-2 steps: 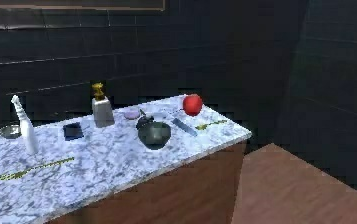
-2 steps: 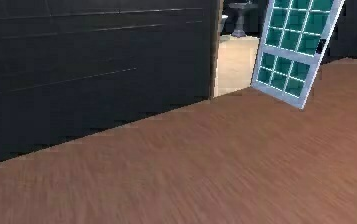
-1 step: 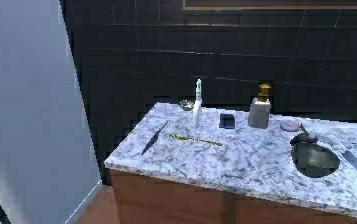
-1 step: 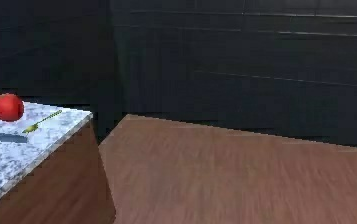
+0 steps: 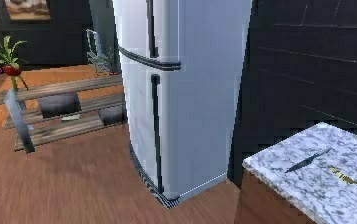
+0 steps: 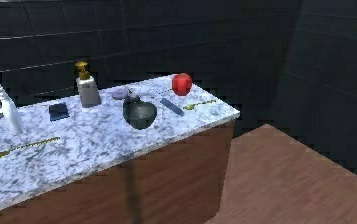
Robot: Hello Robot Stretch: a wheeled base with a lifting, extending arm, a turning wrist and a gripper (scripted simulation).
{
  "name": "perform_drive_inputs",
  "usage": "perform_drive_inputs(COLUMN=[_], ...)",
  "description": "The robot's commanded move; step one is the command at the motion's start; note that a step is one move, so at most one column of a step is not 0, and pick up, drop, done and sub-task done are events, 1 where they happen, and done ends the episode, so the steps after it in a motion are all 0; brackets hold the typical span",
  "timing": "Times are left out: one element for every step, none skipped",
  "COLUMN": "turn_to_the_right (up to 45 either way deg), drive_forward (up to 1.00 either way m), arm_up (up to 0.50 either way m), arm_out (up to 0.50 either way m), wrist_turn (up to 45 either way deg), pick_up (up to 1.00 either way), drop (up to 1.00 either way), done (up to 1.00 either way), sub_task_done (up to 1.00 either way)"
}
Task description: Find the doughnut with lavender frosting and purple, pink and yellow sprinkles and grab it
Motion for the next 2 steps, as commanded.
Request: perform_drive_inputs(turn_to_the_right=[-12.0,45.0], drive_forward=[0.0,0.0], arm_up=[0.0,0.0], arm_out=[0.0,0.0], wrist_turn=[0.0,0.0], pick_up=[0.0,0.0], drop=[0.0,0.0], done=[0.0,0.0], sub_task_done=[0.0,0.0])
